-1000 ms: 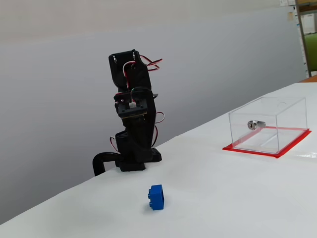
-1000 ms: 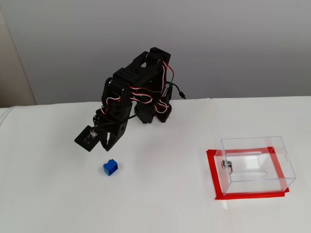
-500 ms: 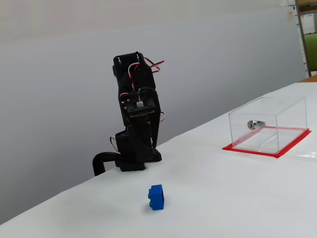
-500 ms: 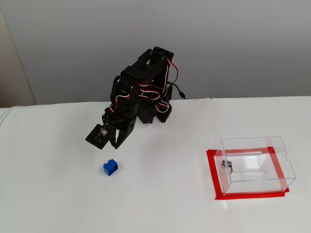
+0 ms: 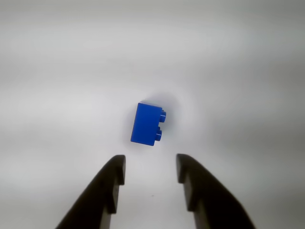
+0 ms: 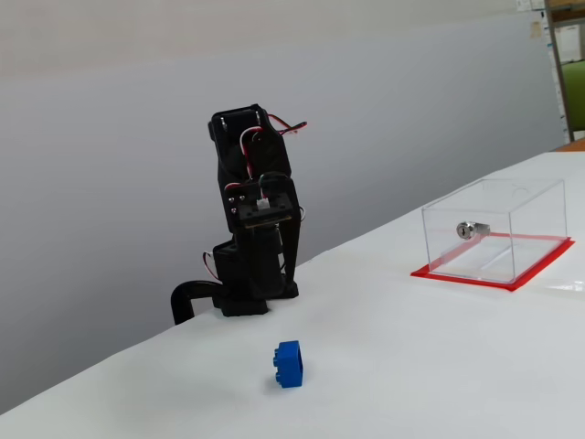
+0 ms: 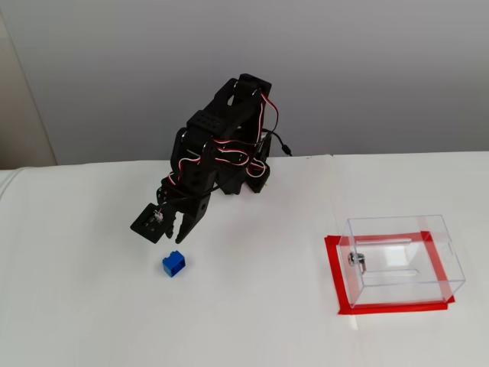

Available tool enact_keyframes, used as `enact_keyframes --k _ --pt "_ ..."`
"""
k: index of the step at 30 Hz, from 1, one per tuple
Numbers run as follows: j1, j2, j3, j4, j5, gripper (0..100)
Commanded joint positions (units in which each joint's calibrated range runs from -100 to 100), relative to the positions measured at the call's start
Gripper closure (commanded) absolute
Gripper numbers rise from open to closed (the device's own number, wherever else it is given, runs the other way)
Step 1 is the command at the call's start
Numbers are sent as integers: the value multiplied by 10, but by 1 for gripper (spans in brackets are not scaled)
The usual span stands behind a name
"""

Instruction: Pick the blue lego brick and place it into the transparent box

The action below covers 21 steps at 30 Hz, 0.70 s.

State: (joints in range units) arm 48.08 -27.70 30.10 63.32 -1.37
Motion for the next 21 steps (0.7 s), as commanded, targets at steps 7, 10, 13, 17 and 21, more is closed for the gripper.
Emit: enact_keyframes --k 7,10,13,17,21 --pt "4 33 2 -23 41 73" --pt "4 53 2 -40 41 72" --pt "2 69 -2 -55 39 72" --pt "-1 90 2 -65 39 72" --pt "-4 109 4 -70 37 72"
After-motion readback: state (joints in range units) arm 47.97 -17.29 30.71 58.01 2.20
